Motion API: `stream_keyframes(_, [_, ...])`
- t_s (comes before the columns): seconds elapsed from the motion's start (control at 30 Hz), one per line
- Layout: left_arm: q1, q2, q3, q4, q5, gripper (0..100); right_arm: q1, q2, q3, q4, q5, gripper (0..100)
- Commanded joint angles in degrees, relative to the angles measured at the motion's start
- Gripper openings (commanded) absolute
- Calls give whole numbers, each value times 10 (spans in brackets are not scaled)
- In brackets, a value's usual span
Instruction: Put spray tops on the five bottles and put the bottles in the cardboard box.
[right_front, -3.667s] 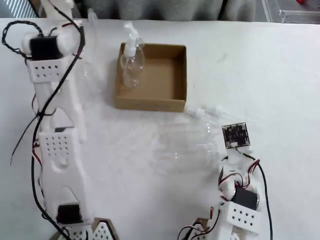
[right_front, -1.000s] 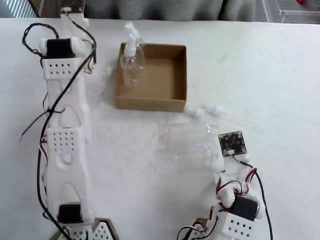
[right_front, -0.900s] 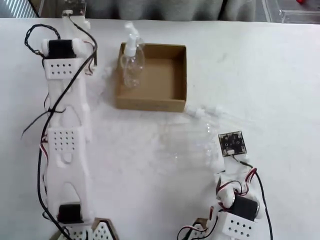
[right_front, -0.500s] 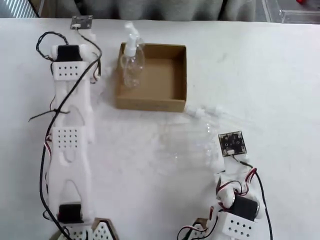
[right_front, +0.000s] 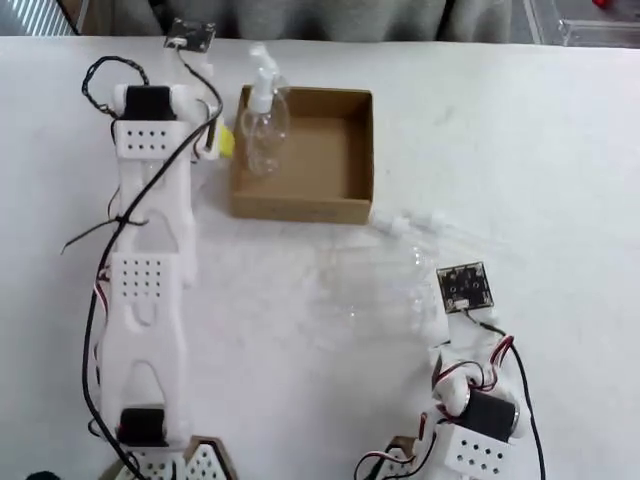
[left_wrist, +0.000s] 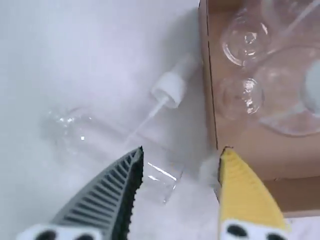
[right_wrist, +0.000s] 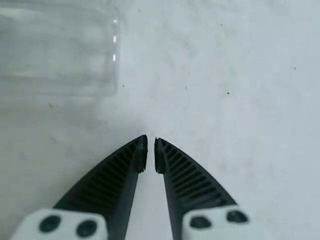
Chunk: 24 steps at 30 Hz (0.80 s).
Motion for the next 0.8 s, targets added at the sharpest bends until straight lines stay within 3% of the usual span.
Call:
stream_keyframes(0.0, [-5, -45, 5, 0, -32, 256, 6, -7, 3, 5, 3, 17])
stream_keyframes(0.77, [-26, 12, 14, -118, -91, 256, 7, -7, 3, 5, 4, 18])
